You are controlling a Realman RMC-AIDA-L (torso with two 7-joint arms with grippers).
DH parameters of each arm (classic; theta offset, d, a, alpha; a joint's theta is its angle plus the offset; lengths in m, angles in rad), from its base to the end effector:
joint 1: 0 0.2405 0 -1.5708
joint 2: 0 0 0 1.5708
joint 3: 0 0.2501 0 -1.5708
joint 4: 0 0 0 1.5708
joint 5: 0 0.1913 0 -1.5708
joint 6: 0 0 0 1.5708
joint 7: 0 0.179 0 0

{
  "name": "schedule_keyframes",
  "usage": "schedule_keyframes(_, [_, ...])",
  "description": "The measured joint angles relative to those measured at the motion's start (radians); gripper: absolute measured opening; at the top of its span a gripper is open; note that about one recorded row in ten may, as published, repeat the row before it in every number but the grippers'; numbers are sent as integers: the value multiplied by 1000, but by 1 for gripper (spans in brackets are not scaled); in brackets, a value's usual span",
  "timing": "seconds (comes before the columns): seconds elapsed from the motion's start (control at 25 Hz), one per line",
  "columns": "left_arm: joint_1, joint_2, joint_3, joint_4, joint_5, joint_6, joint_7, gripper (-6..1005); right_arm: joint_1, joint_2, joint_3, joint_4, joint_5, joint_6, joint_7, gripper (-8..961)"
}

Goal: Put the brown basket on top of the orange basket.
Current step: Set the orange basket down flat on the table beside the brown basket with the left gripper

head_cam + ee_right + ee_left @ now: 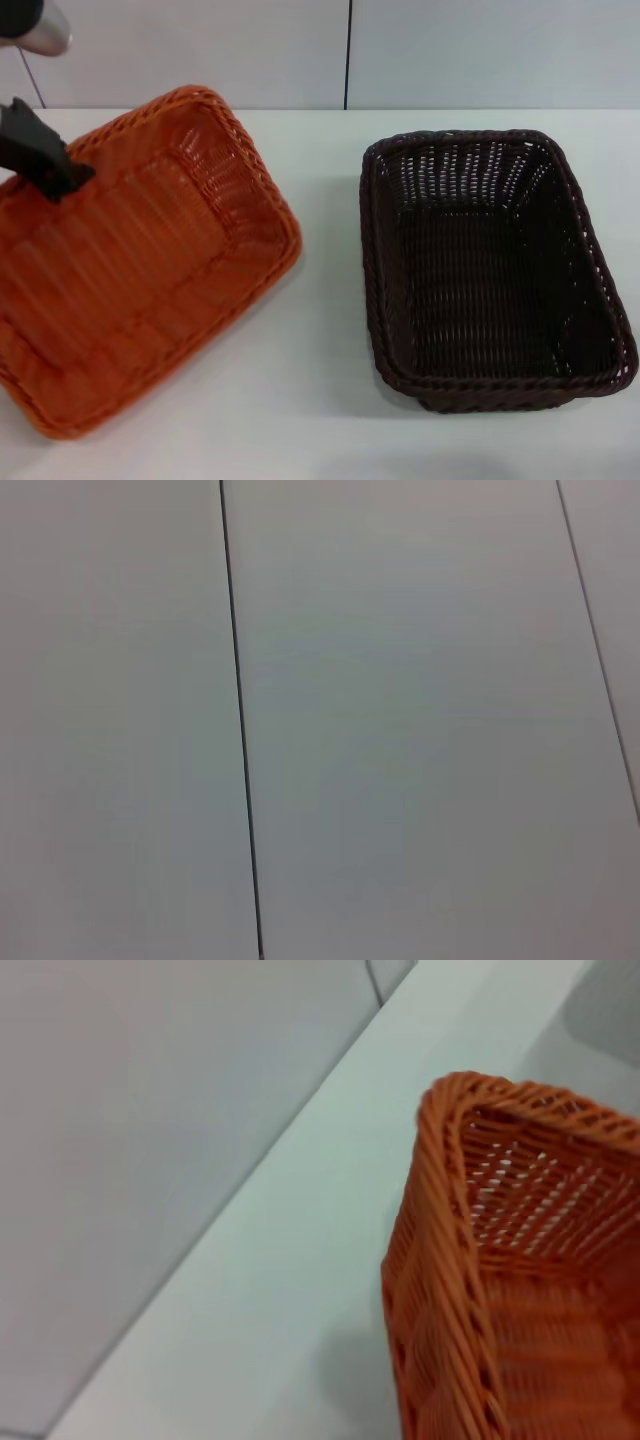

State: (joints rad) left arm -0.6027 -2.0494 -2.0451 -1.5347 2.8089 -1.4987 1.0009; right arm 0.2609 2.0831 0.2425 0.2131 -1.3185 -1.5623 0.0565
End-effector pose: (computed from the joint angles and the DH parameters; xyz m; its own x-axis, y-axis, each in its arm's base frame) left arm -0.2113 0.3915 0.0785 0.8624 0.4336 -0.2613 0.1486 -0.7102 -0.6881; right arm 0.3551 0.2682 0.0596 0.6717 0.2515 -0.6968 -0.7394 0.2853 -0.6098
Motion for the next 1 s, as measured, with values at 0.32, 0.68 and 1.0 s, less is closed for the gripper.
schedule_keyframes(0.32, [-37,11,-32,-28,-41,-58,87,153,-4,1,3,4,0,-5,0,813])
schedule_keyframes(0.68, [-36,-6,-12,-77,-45,-85,273,152,-8,2,3,6,0,-5,0,814])
schedule_keyframes(1.0, [-40,0,1,-92,-70,-97,417,149,-13,2,3,6,0,-5,0,814])
